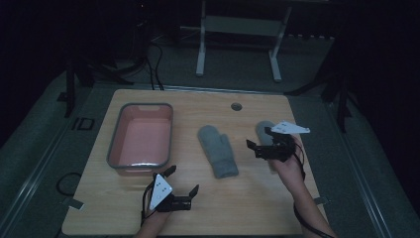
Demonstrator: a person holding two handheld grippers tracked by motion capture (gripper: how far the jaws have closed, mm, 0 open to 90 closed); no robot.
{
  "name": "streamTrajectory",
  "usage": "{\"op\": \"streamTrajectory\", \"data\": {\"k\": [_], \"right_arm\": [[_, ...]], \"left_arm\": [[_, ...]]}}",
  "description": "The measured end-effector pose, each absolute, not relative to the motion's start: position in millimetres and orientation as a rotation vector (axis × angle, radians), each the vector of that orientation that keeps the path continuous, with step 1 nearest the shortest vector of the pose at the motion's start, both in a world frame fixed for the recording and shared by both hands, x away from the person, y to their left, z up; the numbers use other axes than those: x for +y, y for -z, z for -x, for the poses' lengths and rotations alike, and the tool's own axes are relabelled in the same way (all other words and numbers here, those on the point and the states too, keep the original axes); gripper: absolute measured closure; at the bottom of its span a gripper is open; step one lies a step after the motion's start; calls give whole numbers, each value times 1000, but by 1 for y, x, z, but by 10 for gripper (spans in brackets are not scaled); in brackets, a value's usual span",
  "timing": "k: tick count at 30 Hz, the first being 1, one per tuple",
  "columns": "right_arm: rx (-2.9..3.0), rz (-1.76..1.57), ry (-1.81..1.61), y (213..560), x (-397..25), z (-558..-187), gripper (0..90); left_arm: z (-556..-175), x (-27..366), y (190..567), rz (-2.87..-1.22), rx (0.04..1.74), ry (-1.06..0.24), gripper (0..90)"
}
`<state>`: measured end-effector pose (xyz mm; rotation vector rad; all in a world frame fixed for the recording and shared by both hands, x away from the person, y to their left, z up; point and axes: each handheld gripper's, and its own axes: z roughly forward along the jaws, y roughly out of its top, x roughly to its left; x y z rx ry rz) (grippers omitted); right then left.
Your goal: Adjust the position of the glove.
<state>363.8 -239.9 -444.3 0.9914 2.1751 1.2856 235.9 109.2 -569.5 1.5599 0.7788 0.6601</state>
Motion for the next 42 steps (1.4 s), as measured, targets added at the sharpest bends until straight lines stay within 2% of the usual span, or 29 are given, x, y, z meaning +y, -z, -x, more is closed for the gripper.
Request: {"op": "streamTrajectory", "data": {"k": [9,21,23,26,29,32,42], "right_arm": [[2275,-921,-1307,459,-190,-378,106],[2405,-933,-1196,491,-142,-412,217],[2429,-937,-1179,498,-137,-416,235],[2447,-958,-1143,507,-131,-422,307],[2438,-993,-1121,516,-129,-426,409],[2455,-1004,-1117,521,-126,-427,435],[2467,-1051,-1028,548,-118,-429,443]], "left_arm": [[-236,109,569,-1563,780,-638,1],[-236,109,569,-1561,777,-634,1],[-236,109,569,-1563,776,-634,2],[-236,109,569,-1565,775,-630,1],[-236,109,569,-1567,774,-627,1],[-236,109,569,-1572,772,-627,1],[-236,109,569,-1575,771,-626,2]]}}
